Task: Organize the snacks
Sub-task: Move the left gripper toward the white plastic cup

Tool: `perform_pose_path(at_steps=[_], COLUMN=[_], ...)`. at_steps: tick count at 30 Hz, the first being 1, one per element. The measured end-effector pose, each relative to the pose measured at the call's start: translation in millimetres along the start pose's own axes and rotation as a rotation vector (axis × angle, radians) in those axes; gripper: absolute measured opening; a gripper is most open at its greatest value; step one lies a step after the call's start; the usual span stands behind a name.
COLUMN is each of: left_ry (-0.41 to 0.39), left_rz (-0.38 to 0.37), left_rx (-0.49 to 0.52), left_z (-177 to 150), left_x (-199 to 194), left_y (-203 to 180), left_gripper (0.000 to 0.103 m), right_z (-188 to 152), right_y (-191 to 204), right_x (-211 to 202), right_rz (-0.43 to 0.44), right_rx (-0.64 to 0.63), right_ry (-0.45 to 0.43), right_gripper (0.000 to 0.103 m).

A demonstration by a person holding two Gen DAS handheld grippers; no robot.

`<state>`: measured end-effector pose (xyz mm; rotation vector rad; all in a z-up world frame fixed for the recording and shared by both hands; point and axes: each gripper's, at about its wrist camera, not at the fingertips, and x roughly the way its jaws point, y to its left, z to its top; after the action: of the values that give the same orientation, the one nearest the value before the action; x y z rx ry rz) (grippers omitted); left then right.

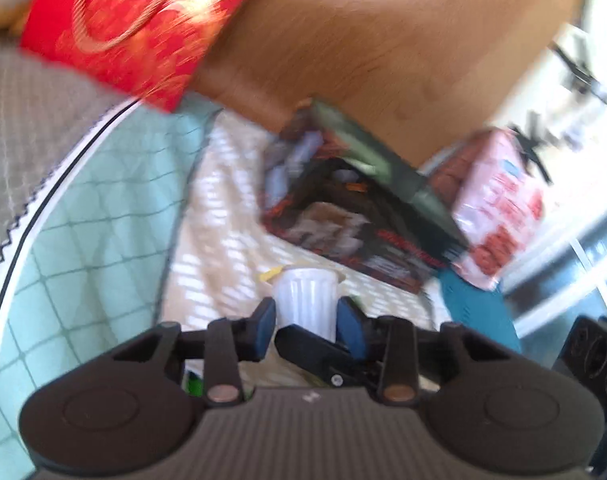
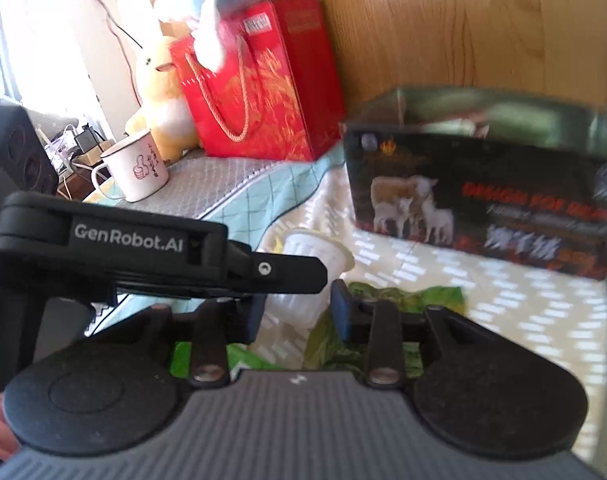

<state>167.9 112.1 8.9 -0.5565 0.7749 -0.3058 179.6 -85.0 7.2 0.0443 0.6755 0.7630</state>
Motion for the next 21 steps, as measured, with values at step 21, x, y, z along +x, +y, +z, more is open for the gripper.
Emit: perform_pose_path(at_steps=[21], left_ry=[0.168], left_rz=[-0.126], left_rx=[0.251], left_z=[-91.4], left_x=[10.1], left_y=[-95.0], left_gripper=[0.047], right_z=[-96.5], right_y=[-20.5], right_x=[-117.5], right_rz=[-0.204], right_rx=[0.081], right_ry=[-0.073], right_gripper=[0.045])
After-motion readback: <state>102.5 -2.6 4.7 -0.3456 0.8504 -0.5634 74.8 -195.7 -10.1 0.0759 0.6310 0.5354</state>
